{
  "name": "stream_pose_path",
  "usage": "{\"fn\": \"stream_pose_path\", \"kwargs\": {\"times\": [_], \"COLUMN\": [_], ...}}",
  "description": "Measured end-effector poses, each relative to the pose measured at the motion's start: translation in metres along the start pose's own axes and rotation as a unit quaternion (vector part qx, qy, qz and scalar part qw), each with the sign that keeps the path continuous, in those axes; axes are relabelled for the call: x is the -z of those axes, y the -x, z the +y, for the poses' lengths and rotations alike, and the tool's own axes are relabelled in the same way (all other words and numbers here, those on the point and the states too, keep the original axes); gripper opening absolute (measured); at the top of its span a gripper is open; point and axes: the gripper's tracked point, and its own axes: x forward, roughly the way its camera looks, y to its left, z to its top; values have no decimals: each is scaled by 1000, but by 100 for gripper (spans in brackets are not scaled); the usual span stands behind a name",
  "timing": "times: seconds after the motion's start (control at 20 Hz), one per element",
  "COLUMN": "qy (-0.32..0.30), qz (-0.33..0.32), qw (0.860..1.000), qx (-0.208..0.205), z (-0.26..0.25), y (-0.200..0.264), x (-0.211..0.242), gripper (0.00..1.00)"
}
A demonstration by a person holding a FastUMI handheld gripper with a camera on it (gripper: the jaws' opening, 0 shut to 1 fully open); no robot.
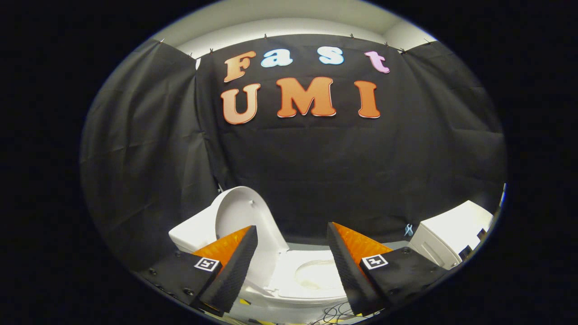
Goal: Open the toilet lid.
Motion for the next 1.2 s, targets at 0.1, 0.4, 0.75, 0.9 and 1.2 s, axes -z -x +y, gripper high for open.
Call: {"fn": "stream_pose_path", "kwargs": {"times": [0.1,0.4,0.75,0.9,1.2], "qy": [-1,-3,-38,-53,-45], "qz": [-22,-83,-109,-109,-104], "qw": [1000,995,990,989,991], "qx": [17,51,77,81,70], "z": [-27,-98,-154,-163,-149], "y": [8,37,62,66,64], "x": [-19,-74,-93,-90,-90], "gripper": [99,99,98,98,98]}}
